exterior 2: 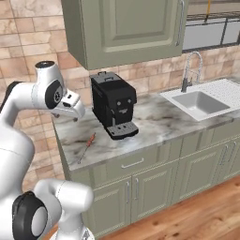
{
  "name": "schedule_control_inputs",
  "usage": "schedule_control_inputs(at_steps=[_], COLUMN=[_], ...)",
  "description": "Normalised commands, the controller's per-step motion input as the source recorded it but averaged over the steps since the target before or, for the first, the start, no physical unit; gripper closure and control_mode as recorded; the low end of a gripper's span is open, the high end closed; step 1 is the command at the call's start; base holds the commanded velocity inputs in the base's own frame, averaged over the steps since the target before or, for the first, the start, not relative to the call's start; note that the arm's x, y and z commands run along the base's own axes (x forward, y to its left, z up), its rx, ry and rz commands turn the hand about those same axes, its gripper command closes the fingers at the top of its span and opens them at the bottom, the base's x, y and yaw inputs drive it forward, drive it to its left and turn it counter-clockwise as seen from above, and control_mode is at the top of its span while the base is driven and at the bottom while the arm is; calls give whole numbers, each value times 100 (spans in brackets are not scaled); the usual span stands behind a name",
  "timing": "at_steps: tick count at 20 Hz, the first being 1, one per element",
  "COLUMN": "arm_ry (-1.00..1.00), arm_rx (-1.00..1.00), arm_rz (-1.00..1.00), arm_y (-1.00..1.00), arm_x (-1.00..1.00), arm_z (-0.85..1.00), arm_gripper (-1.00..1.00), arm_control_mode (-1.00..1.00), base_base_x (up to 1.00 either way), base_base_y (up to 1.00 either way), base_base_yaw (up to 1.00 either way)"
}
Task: Store the kebab skewer in the freezer for long-term storage. Close the freezer door after placing the cooked food.
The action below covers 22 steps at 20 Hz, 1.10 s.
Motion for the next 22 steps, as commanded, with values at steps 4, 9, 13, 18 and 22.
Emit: schedule_control_inputs(at_steps=[4,9,13,18,22], arm_ry=[4,3,0,7,10], arm_rx=[0,0,-2,-1,0], arm_rz=[0,0,0,0,0], arm_y=[2,-6,-27,-10,0], arm_x=[0,6,38,34,29], arm_z=[-40,-32,-37,-62,-57], arm_gripper=[-100,-100,-100,-100,-100], arm_control_mode=[-100,-100,-100,-100,-100], base_base_x=[0,0,0,0,0], base_base_y=[0,0,0,0,0], base_base_yaw=[0,0,0,0,0])
